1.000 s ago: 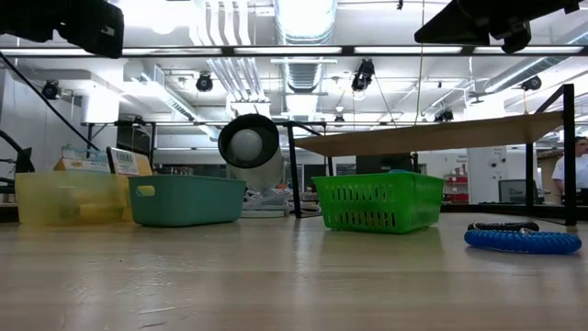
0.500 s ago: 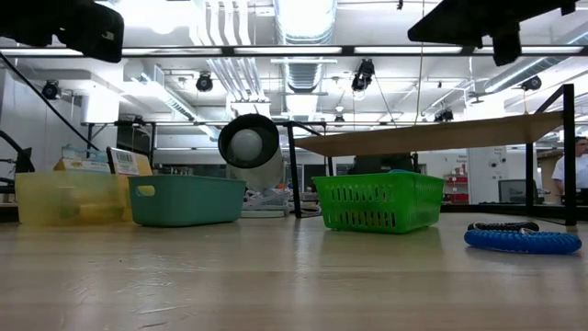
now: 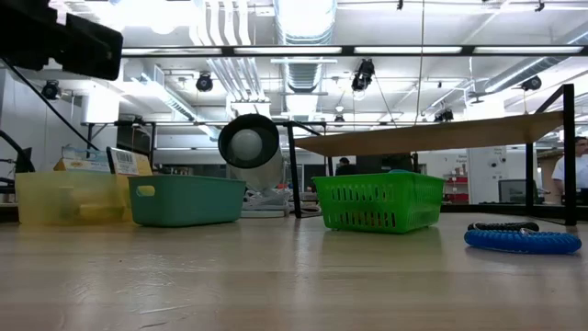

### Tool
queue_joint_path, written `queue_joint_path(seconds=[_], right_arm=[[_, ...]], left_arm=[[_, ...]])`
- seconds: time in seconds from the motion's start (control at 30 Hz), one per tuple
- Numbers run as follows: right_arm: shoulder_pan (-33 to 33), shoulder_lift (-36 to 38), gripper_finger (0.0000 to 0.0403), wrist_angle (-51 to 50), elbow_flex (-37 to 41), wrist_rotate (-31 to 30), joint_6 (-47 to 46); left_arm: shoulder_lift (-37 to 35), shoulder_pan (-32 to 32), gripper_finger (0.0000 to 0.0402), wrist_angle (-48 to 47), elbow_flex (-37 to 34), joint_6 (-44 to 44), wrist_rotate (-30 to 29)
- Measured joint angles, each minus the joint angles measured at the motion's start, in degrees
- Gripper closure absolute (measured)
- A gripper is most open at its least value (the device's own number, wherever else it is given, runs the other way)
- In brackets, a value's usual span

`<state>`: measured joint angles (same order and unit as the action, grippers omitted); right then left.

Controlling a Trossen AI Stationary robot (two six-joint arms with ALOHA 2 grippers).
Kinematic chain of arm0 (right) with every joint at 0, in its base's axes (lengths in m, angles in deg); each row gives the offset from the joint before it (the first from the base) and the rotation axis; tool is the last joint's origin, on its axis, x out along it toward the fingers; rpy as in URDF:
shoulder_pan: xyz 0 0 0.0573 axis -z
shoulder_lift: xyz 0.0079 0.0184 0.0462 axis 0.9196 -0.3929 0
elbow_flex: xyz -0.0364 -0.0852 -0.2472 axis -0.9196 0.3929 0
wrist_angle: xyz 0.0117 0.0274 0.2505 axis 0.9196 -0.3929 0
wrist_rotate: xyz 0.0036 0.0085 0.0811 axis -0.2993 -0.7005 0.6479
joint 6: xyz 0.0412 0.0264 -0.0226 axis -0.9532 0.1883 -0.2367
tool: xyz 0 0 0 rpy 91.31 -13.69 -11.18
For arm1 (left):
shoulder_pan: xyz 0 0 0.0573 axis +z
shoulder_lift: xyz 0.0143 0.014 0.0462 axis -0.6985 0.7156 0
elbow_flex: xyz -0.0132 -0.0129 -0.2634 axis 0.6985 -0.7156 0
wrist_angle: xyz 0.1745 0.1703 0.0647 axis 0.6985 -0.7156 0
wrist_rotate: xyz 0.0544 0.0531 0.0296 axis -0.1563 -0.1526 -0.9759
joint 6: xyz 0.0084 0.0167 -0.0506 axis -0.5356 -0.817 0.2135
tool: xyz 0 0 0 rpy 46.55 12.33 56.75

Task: Pick & Place Office Desk Supplies
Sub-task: Put the black spring keychain into the blue bin

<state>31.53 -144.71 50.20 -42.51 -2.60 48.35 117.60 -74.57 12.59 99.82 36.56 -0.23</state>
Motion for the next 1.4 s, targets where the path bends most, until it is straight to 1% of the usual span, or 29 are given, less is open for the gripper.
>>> queue_joint_path(seconds=[0.07, 0.2, 0.33, 0.43, 0.6, 0.9, 1.1, 1.2, 1.27, 1.33, 1.4], right_arm=[[-0.3, 0.1, 0.0394, -0.1, -0.9, 0.0, 0.6], [-1.3, 0.6, 0.0394, 0.0, -2.3, -0.5, 1.3], [-3.5, 0.0, 0.0394, -0.2, -2.5, -0.4, 7.6], [-4.5, -0.9, 0.0394, -0.1, -3.2, -0.5, 7.9], [-5.5, -3.3, 0.0394, -0.3, -3.8, -0.5, 11.4], [-5.8, -4.4, 0.0394, 0.0, -5.1, -0.6, 11.3], [-5.8, -4.2, 0.0394, -0.1, -5.1, -0.6, 8.2], [-5.7, -4.6, 0.0394, -0.1, -5.1, -0.2, 3.6], [-5.7, -5.6, 0.0394, -1.3, -5.1, 1.4, 1.2], [-5.8, -6.6, 0.0394, -4.5, -5.0, 4.3, 0.8], [-6.0, -7.6, 0.0394, -7.5, -5.0, 6.1, -1.8]], left_arm=[[0.0, 0.0, 0.0249, -0.1, -0.3, 0.5, 0.0], [0.0, 0.0, 0.0249, -0.1, -0.4, 5.7, 0.0], [0.0, 0.0, 0.0249, -0.1, -0.4, 10.5, 0.0], [0.0, 0.0, 0.0249, -0.1, -0.4, 11.1, 0.0], [0.0, 0.0, 0.0249, 0.0, -0.4, 12.1, 0.0], [0.0, 0.0, 0.0249, -0.3, -0.4, 12.1, 0.0], [0.0, 0.0, 0.0249, -0.4, -0.4, 12.1, 0.0], [0.0, 0.0, 0.0249, -0.4, -0.4, 12.1, 0.0], [0.0, 0.0, 0.0249, -0.4, -0.4, 12.1, 0.0], [0.0, 0.0, 0.0249, -0.4, -0.4, 12.1, 0.0], [0.0, 0.0, 0.0249, -0.4, -0.4, 12.1, 0.0]])
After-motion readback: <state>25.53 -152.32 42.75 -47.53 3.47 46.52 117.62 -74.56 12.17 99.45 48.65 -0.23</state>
